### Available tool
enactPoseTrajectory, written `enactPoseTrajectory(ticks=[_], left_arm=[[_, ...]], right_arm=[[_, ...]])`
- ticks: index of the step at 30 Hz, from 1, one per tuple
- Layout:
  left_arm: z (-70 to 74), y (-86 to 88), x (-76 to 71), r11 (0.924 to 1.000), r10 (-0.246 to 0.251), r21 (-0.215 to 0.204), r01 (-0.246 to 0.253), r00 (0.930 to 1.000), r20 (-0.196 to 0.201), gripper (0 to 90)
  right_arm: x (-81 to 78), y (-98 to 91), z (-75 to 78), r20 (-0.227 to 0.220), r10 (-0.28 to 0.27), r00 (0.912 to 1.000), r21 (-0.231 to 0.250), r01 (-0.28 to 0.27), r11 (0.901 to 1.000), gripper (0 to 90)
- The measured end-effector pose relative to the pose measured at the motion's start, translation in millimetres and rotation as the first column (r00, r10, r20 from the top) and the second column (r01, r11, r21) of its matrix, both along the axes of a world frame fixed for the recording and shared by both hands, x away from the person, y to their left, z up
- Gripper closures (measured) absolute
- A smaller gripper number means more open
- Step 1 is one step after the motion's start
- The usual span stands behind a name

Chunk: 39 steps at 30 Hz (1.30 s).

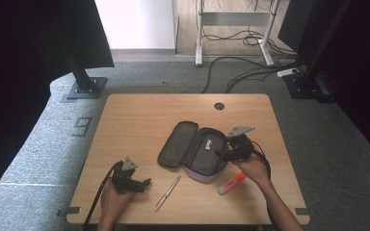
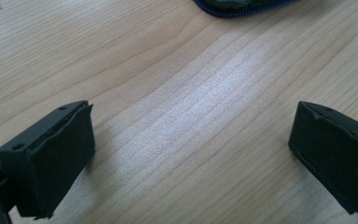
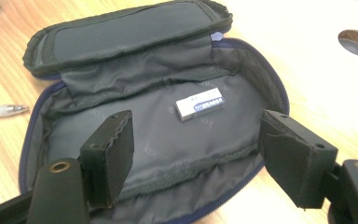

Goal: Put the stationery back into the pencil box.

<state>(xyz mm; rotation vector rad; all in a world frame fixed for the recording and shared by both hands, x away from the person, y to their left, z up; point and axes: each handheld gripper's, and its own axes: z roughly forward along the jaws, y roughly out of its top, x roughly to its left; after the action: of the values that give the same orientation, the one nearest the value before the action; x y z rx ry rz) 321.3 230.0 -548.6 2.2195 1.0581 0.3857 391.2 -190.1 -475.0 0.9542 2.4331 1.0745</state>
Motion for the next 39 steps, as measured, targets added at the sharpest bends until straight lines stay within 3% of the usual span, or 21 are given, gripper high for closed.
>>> enactPoseTrajectory(ticks=[17, 26, 32, 39], left_arm=[[0.0, 0.0, 0.1, 1.0000, -0.001, 0.000, 0.001, 1.0000, 0.000, 0.1], [0.0, 0.0, 0.1, 1.0000, -0.001, 0.000, 0.001, 1.0000, 0.000, 0.0], [0.0, 0.0, 0.1, 1.0000, -0.001, 0.000, 0.001, 1.0000, 0.000, 0.0], [0.0, 0.0, 0.1, 1.0000, -0.001, 0.000, 0.001, 1.0000, 0.000, 0.0]], right_arm=[[-28.1, -27.5, -8.9, -0.013, 0.000, 0.9999, 0.006, 0.001, 1.0000, 20.6], [-45.7, -32.5, -13.9, -0.010, 0.027, 0.9996, -0.002, -0.027, 0.9996, 18.0], [-58.0, -34.7, -22.4, -0.017, 0.045, 0.9988, -0.019, -0.045, 0.9988, 17.2], [-66.9, -39.9, -34.4, -0.038, 0.055, 0.9977, -0.007, -0.056, 0.9984, 17.2]])
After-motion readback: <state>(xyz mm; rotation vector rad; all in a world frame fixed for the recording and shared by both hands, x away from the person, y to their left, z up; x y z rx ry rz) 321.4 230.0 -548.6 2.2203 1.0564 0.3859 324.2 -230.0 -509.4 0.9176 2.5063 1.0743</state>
